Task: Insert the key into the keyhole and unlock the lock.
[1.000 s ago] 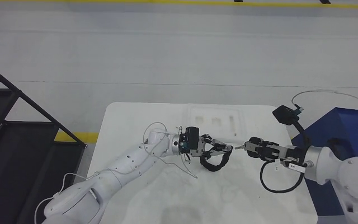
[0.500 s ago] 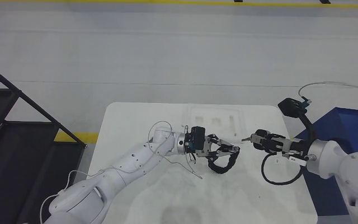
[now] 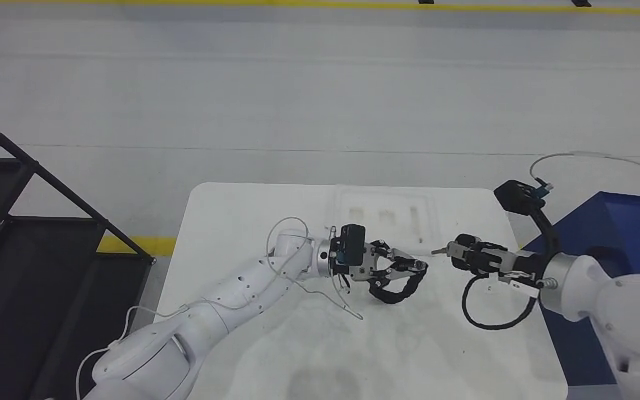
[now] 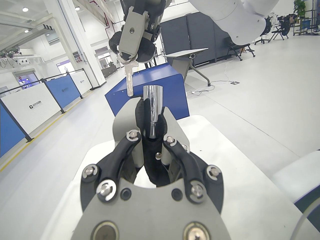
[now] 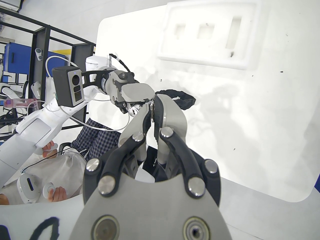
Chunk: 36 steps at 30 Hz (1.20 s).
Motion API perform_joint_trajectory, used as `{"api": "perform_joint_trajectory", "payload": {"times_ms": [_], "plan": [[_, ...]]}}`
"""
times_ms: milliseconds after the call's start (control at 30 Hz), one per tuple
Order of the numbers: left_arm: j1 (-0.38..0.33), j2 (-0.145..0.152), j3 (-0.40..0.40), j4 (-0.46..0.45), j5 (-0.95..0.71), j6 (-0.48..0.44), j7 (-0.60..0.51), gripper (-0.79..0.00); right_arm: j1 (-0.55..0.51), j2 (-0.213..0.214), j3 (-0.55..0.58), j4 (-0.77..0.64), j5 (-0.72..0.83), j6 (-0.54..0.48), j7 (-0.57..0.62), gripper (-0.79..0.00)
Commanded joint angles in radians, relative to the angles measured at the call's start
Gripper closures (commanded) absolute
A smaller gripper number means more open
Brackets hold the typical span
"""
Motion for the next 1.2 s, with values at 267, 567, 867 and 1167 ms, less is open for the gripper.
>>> {"api": "perform_joint_trajectory", "payload": {"times_ms": [267,567,867,1167], "plan": [[0.001,-0.010,-0.004,0.011,-0.013,-0.040,-0.008,0.000,-0.006,0.004,-0.008,0.000,0.002,-0.010,-0.015,0.000],[0.004,-0.017,-0.006,0.018,-0.007,-0.058,-0.013,0.000,-0.015,0.008,-0.016,0.000,-0.008,-0.011,-0.030,0.000],[0.014,-0.029,-0.004,0.075,-0.031,-0.073,-0.019,0.000,-0.013,0.011,-0.003,0.000,0.013,-0.017,-0.028,0.000],[0.001,-0.047,0.004,0.096,-0.026,-0.077,-0.003,0.000,-0.017,0.016,-0.016,0.000,0.017,-0.016,-0.009,0.000]]}}
